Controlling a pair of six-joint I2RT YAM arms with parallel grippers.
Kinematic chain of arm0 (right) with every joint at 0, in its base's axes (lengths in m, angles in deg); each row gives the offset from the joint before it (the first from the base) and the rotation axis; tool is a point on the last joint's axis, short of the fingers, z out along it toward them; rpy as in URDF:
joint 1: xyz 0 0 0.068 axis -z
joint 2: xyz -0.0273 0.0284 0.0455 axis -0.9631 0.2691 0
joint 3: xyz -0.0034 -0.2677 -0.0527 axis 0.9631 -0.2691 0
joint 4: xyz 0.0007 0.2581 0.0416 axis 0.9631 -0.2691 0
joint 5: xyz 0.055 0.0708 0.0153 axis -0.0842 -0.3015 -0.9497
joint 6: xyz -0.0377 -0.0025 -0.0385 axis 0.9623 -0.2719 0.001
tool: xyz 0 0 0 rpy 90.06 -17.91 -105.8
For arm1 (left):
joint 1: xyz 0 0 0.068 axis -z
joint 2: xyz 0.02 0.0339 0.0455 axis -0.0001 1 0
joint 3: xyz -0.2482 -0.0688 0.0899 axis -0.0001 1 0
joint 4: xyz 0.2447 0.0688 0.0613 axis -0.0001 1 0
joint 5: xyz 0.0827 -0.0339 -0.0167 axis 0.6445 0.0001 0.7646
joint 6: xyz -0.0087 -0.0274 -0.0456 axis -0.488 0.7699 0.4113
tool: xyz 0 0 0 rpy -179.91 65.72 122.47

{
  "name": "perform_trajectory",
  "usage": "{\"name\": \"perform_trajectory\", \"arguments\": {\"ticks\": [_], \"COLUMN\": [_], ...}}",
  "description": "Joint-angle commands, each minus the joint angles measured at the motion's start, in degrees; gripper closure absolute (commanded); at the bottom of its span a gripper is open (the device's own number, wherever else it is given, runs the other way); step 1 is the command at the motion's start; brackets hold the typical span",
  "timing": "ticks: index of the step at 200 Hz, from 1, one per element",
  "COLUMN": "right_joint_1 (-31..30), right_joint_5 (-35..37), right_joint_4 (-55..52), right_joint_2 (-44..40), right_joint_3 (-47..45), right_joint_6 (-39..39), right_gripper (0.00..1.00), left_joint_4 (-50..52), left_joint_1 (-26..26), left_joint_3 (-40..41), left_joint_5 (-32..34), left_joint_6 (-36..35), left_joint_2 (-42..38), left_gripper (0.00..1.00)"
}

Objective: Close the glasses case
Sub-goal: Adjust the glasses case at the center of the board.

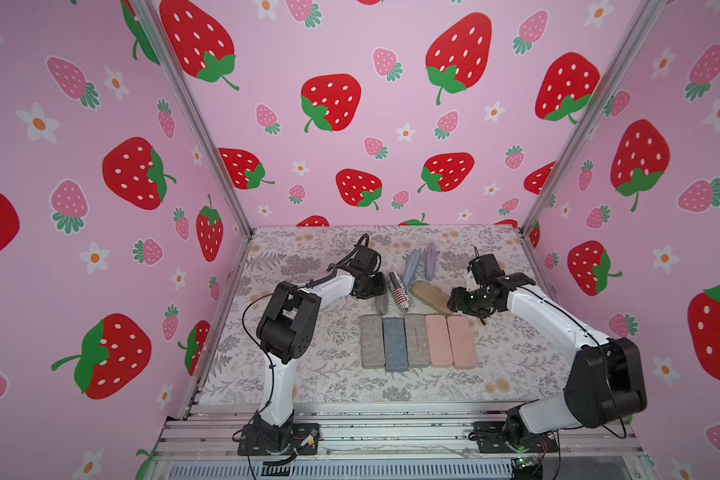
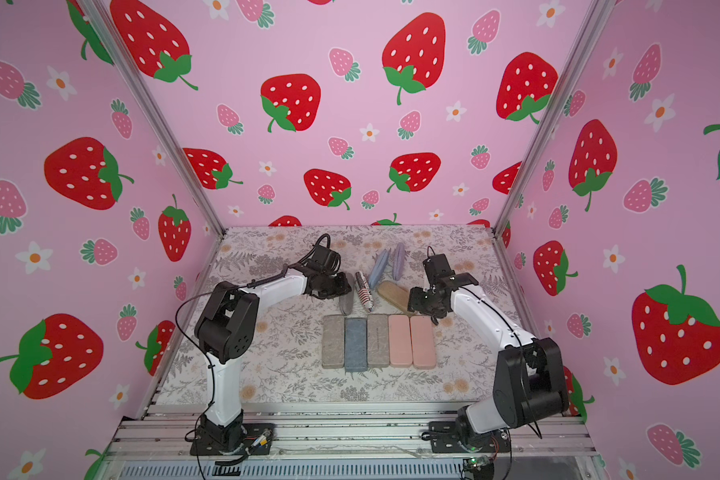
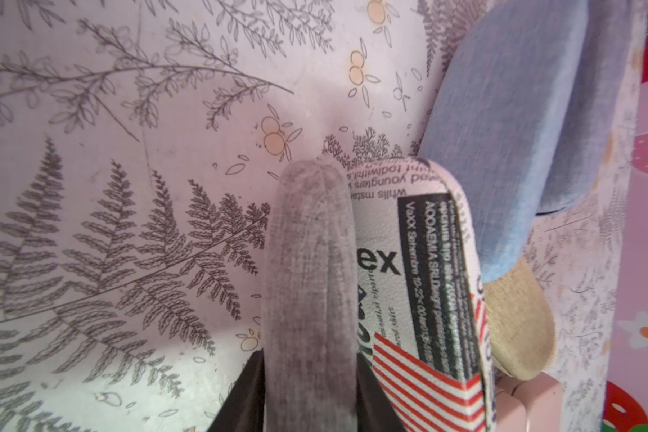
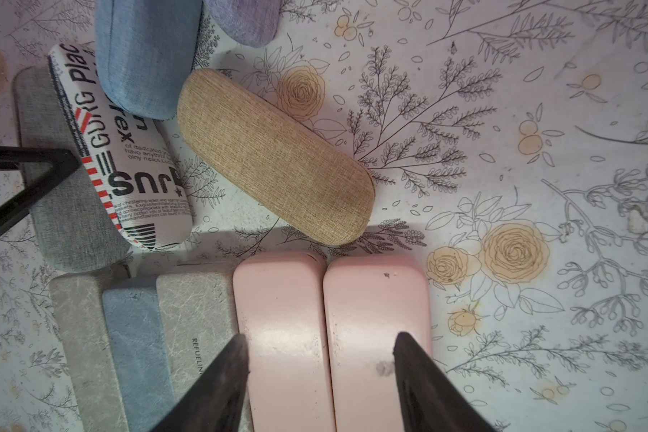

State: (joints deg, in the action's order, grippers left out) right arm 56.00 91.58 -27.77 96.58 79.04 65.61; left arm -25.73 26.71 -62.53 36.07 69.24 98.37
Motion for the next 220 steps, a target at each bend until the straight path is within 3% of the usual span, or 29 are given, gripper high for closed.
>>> {"name": "perform_trajectory", "arguments": {"ticks": [1,56,114,220], "right_joint_1": [-0.37,-1.77,-5.84,-10.76], "right_joint_5": [-1.47,-2.72,-2.30,-4.03], "right_joint_4": [-0.47,0.97,2.14,5.54], "right_joint_2": [0.89,2.95,7.48,20.84], "right_joint_3": [1.59,2.77,7.10,19.26], "right_joint_6": [-0.46,-1.17,-1.35,0.21], "right_gripper": [0.38,0.37,0.34,0.35], "left_joint_4": [-4.38,-6.94,-4.96,-2.71], "left_joint_1": [-1.70,-4.63,-6.20,-7.68], "left_joint_3": [2.59,5.08,6.32,7.33], "left_joint_5": [-4.21,-8.15,-8.65,-9.38], "left_joint_6": [1.27,0.02,-2.36,-4.54], "left_joint_2": [-0.24,-1.29,-2.87,-4.87], "left_gripper": [0.71,0.69,0.45,0.43]}}
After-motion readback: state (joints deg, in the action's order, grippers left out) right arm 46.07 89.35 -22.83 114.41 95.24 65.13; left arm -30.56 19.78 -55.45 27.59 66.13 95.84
